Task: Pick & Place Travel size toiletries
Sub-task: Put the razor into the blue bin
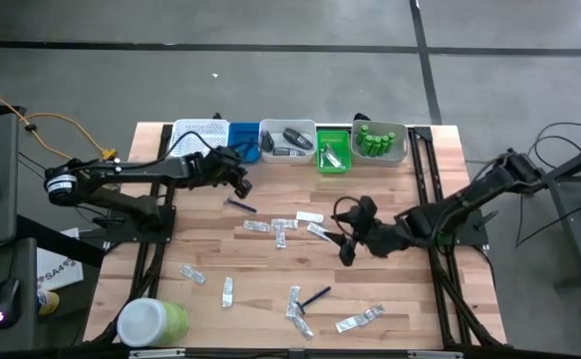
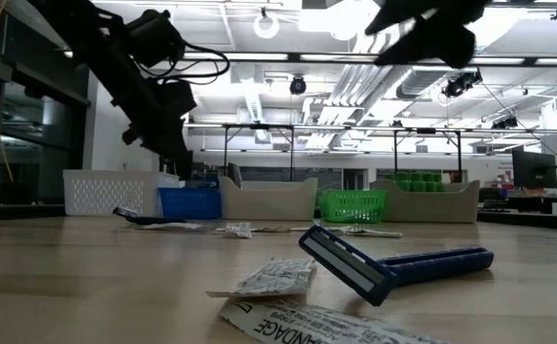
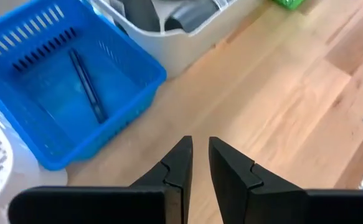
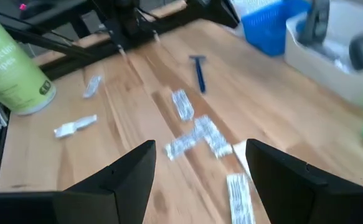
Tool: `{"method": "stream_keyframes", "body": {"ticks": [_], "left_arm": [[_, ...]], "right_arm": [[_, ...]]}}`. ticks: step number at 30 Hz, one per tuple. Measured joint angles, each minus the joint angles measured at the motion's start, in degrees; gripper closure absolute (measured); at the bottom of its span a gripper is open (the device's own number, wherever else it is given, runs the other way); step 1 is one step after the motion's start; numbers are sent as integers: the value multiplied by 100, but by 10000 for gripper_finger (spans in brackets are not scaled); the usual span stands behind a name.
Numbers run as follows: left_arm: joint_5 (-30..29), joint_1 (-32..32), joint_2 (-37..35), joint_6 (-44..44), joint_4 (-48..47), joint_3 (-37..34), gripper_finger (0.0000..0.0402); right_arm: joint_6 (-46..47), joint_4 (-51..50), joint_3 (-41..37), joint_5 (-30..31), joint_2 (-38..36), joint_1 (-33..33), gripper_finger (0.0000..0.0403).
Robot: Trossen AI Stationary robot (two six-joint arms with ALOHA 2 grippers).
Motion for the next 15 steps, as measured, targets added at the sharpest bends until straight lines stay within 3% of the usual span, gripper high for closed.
{"method": "stream_keyframes", "body": {"ticks": [3,9,15], "left_arm": [[38,-77,-14,-174,-233,3,350],[62,-196,-39,-911,-1585,314,350],[569,-179,-31,-1180,-2428,455,350]], "right_arm": [[443,60,-259,191,0,244,160],[1208,200,-690,759,1,686,160],[1329,765,-1078,1208,1,902,160]]}}
